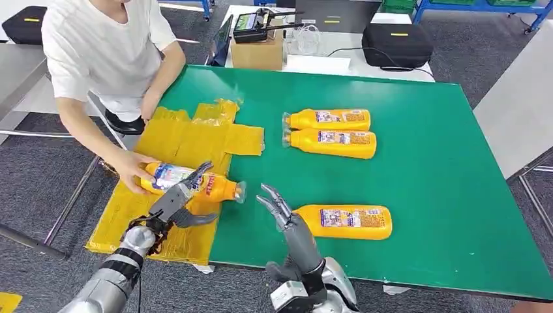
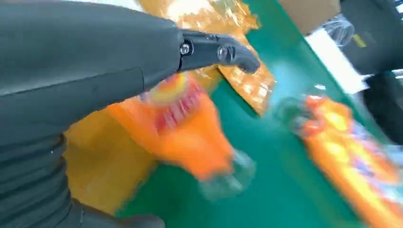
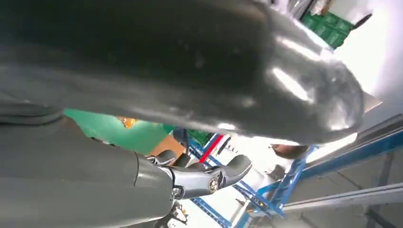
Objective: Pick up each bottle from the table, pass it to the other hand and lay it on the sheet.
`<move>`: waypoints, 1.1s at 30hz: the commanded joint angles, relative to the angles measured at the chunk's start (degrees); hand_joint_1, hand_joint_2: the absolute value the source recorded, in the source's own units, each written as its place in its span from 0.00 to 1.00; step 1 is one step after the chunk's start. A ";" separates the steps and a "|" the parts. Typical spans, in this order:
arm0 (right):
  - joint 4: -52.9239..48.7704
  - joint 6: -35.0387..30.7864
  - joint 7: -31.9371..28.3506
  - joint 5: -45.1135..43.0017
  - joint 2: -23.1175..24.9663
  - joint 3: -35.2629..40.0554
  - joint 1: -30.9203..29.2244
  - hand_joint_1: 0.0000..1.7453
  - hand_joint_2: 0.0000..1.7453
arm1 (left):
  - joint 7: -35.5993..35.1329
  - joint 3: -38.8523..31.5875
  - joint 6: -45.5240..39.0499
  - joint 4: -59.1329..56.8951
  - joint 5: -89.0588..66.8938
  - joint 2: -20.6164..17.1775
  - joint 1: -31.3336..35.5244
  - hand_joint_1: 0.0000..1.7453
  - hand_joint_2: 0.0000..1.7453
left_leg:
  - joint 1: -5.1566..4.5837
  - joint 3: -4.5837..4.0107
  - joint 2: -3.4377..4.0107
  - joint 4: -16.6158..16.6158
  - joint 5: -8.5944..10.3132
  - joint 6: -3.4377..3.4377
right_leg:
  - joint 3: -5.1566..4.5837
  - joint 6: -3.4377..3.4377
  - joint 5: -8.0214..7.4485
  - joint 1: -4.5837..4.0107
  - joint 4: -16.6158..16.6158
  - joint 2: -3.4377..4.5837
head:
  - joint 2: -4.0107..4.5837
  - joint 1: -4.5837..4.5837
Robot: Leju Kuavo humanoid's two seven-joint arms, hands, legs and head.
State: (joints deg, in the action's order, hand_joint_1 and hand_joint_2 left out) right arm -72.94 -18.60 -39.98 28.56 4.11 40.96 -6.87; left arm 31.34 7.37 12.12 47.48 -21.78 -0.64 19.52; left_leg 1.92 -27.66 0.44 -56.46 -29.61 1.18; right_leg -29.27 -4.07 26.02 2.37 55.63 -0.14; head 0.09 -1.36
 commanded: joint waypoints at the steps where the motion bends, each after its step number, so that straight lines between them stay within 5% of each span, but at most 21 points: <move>1: 2.89 -7.21 1.65 7.02 -1.95 -2.48 0.64 0.00 0.00 | -3.93 -8.13 8.05 21.42 25.75 8.64 -9.93 0.00 1.00 | 0.02 -0.11 -0.06 0.01 -0.02 -0.14 | -0.05 0.13 0.01 -0.05 -0.10 -0.06 | 0.00 0.02; 2: 1.57 -9.67 3.33 8.95 -2.85 -4.82 1.85 0.00 1.00 | -4.78 -8.94 8.56 24.91 30.83 9.73 -11.79 0.00 1.00 | 0.03 -0.09 -0.10 0.08 -0.03 -0.23 | 0.01 0.22 0.00 -0.09 -0.22 -0.09 | 0.00 0.02; 12: -11.56 -13.82 13.17 22.56 -8.64 -20.93 13.92 0.00 1.00 | -5.15 -10.04 5.03 44.58 42.00 12.58 -20.72 0.00 1.00 | -0.01 -0.37 -0.15 0.01 -0.12 -0.22 | -0.27 0.19 0.07 -0.05 -0.19 -0.12 | 0.00 0.02; 19: -10.78 -6.72 26.56 31.80 -13.75 -23.80 15.98 0.00 1.00 | -3.62 -8.79 4.87 48.87 38.73 12.59 -23.47 0.00 1.00 | -0.02 -0.44 -0.06 0.02 -0.08 -0.13 | -0.40 0.14 0.02 -0.02 -0.17 -0.03 | 0.00 0.00; 30: -9.66 -6.44 26.83 31.70 -13.70 -24.14 15.40 0.00 1.00 | -3.50 -8.41 4.81 48.62 38.41 12.66 -23.39 0.00 1.00 | -0.02 -0.35 -0.02 0.10 -0.08 -0.16 | -0.35 0.22 0.01 -0.04 -0.21 0.02 | 0.00 -0.02; 33: -6.29 -1.87 27.79 29.93 -14.57 -23.90 13.42 0.00 1.00 | -2.81 -7.66 3.78 47.78 35.93 12.28 -22.85 0.00 1.00 | -0.01 -0.35 0.00 0.09 -0.08 -0.16 | -0.35 0.22 0.00 -0.06 -0.22 0.03 | 0.00 0.00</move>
State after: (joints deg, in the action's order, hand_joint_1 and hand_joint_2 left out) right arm -83.36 -25.51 -13.29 60.41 -8.85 17.84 9.20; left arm 27.87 -0.87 17.05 96.89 16.94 12.02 -4.41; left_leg 1.91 -28.13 0.49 -56.48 -29.68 1.17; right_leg -29.75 -4.07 26.02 2.35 55.53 -0.09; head 0.09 -1.36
